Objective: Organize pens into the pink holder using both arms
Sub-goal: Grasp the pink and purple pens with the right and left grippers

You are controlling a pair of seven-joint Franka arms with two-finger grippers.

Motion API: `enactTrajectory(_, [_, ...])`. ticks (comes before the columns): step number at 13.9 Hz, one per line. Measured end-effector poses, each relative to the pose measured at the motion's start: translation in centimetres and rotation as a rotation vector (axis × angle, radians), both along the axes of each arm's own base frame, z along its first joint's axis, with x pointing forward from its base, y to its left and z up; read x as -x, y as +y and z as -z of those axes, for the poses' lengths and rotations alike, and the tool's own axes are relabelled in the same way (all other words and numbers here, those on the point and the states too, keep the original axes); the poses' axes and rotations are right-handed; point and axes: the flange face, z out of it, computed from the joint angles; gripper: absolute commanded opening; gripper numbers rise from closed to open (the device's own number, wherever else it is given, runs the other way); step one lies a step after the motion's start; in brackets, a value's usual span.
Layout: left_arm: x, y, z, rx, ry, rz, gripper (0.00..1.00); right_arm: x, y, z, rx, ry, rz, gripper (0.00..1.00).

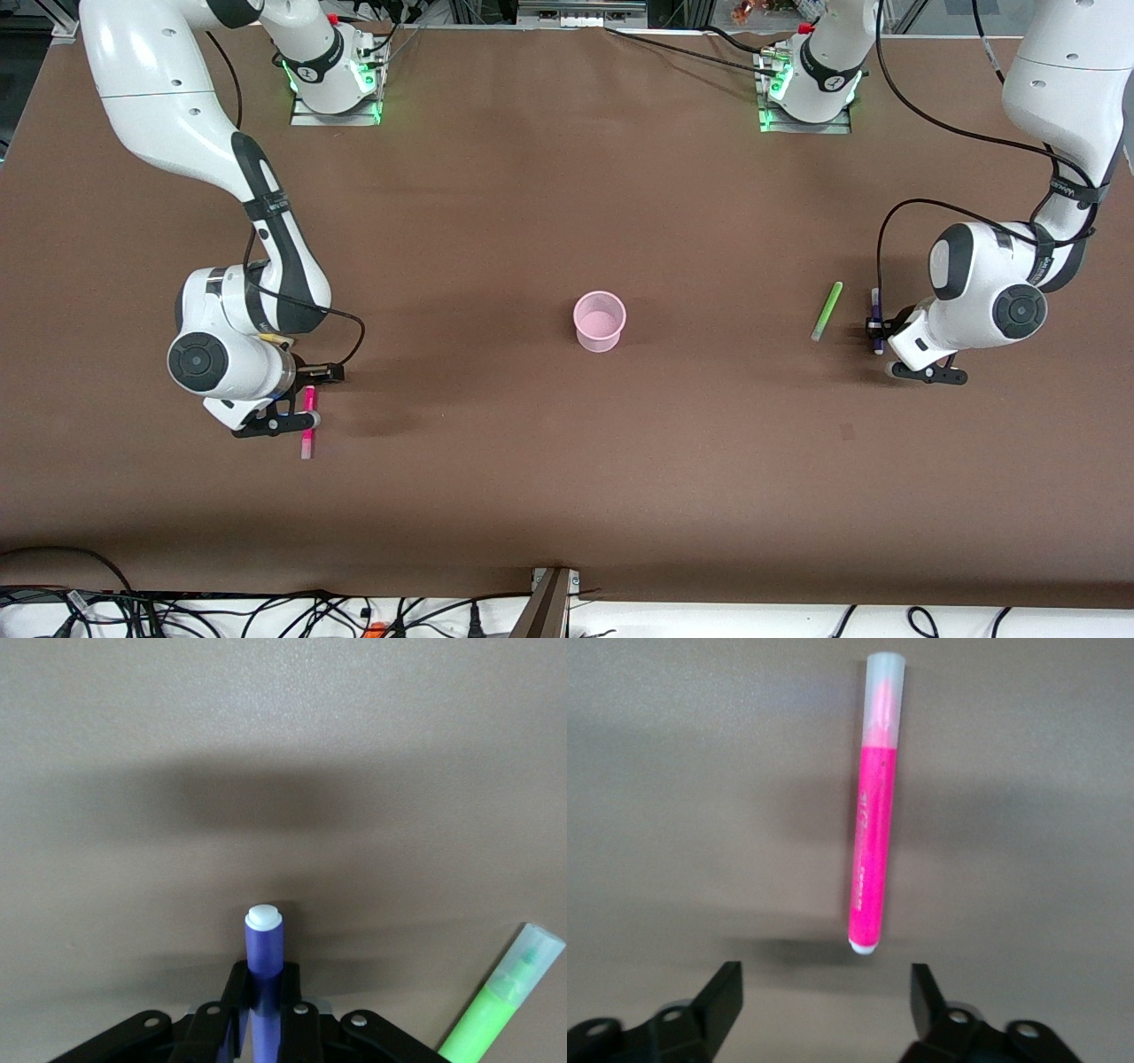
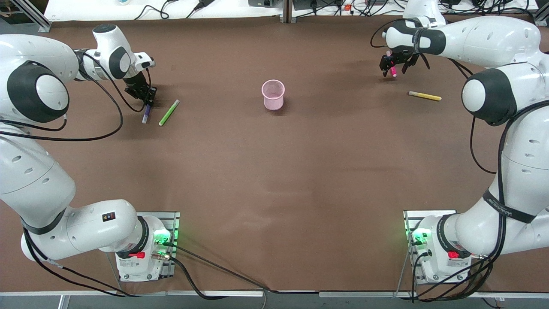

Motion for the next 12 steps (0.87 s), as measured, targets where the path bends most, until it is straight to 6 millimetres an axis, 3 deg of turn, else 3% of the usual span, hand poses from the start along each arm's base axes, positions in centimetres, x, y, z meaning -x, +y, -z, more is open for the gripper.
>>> enactTrajectory(2, [-0.1,0.2,-0.1,0.000,-0.006,0.000,0.00,-0.3,-1.0,1.4,-0.006,-0.020,-0.031,0.74])
enactTrajectory(4, [-0.3,0.3,-0.3,-0.001,-0.017,0.003,0.00,-0.5,-2.4,2.6,-0.014,-0.027,-0.048,0.64])
enactTrajectory(6, [-1.1,0.2,-1.8,-0.005,-0.030,0.011,0.00,-0.7,-2.8,2.3,-0.017,-0.033,-0.050,0.55])
enactTrajectory(8, [-2.0,-0.9,-5.3,-0.002,-0.005,0.054,0.00,-0.8,-2.8,2.2,-0.017,-0.037,-0.050,0.45])
enactTrajectory(12, [-4.3,-5.5,-15.1,0.058,0.008,0.239,0.00,-0.9,-2.7,1.8,-0.020,-0.042,-0.052,0.19])
